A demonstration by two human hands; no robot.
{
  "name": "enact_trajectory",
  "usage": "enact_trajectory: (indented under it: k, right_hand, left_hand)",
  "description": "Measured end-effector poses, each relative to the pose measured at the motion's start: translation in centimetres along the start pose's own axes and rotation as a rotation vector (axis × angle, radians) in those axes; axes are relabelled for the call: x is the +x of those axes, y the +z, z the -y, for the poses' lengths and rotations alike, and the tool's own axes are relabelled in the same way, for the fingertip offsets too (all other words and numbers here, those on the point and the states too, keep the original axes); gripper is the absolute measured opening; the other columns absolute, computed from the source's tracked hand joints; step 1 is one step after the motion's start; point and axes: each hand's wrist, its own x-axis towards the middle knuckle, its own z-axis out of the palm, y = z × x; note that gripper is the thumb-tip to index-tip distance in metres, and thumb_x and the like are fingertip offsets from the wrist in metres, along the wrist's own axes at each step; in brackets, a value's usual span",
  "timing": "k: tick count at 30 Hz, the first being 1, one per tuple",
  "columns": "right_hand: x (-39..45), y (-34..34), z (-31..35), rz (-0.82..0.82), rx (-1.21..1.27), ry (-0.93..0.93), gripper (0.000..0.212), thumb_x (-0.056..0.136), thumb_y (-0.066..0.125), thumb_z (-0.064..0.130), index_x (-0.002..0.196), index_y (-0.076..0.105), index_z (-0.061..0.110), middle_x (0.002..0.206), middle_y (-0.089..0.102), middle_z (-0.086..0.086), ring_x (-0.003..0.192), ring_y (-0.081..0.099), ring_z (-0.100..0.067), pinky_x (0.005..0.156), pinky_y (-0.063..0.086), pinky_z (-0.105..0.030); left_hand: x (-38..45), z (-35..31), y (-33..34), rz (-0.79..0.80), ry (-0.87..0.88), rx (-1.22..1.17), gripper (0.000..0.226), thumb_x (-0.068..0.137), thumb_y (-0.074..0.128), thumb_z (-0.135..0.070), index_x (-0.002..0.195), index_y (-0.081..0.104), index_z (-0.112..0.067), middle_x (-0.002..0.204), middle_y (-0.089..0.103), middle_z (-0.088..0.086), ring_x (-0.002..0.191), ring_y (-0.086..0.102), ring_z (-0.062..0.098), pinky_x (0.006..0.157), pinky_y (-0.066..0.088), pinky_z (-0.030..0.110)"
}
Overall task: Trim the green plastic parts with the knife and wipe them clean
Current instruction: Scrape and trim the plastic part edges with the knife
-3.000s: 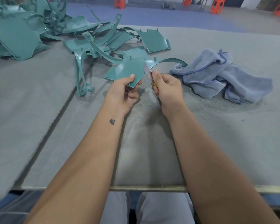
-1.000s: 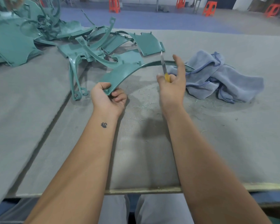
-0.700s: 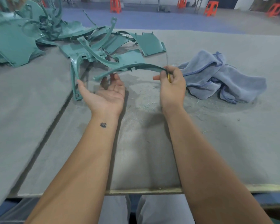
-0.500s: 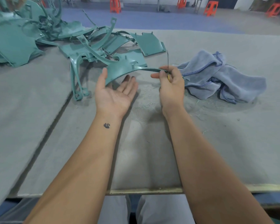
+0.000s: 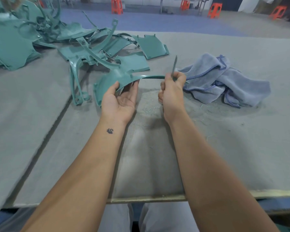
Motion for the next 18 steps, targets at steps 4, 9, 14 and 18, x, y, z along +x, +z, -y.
enact_trajectory:
  k: [4, 9, 14, 18]
  right_hand:
    - [0.11, -0.38, 0.28, -0.031, 0.079, -0.022, 0.015, 0.103, 0.037, 0.033, 0.090, 0.042, 0.028, 0.066, 0.044, 0.001, 0.041, 0.026, -0.005, 0.037, 0.023, -0.017]
    - [-0.24, -0.66, 0.39, -0.006, 0.048, -0.119, 0.028, 0.103, 0.042, 0.031, 0.087, 0.064, 0.023, 0.067, 0.054, 0.003, 0.046, 0.037, -0.008, 0.044, 0.032, -0.018]
    - [-0.22, -0.53, -0.05, 0.066, -0.052, -0.055, 0.031, 0.102, 0.044, 0.032, 0.083, 0.064, 0.019, 0.054, 0.049, 0.002, 0.041, 0.035, -0.006, 0.040, 0.030, -0.016]
    - [-0.21, -0.05, -0.14, 0.069, -0.079, 0.046, 0.034, 0.102, 0.040, 0.030, 0.077, 0.055, 0.014, 0.049, 0.050, 0.003, 0.037, 0.035, -0.006, 0.037, 0.028, -0.017]
  left_hand:
    - [0.05, 0.23, 0.02, -0.003, 0.013, 0.023, 0.023, 0.102, 0.046, -0.012, 0.110, 0.057, 0.007, 0.105, 0.066, 0.028, 0.119, 0.059, 0.038, 0.085, 0.056, 0.038]
    - [0.53, 0.35, -0.10, -0.039, 0.080, -0.003, 0.027, 0.102, 0.047, -0.016, 0.114, 0.056, 0.006, 0.097, 0.067, 0.022, 0.115, 0.061, 0.033, 0.085, 0.056, 0.038]
    - [0.64, 0.30, -0.32, -0.047, 0.081, 0.045, 0.025, 0.100, 0.051, -0.015, 0.117, 0.058, 0.002, 0.098, 0.069, 0.020, 0.100, 0.069, 0.031, 0.084, 0.058, 0.039]
    - [0.46, 0.44, -0.28, -0.027, 0.071, 0.129, 0.016, 0.097, 0.052, -0.011, 0.105, 0.062, -0.002, 0.091, 0.073, 0.015, 0.081, 0.073, 0.028, 0.080, 0.058, 0.038]
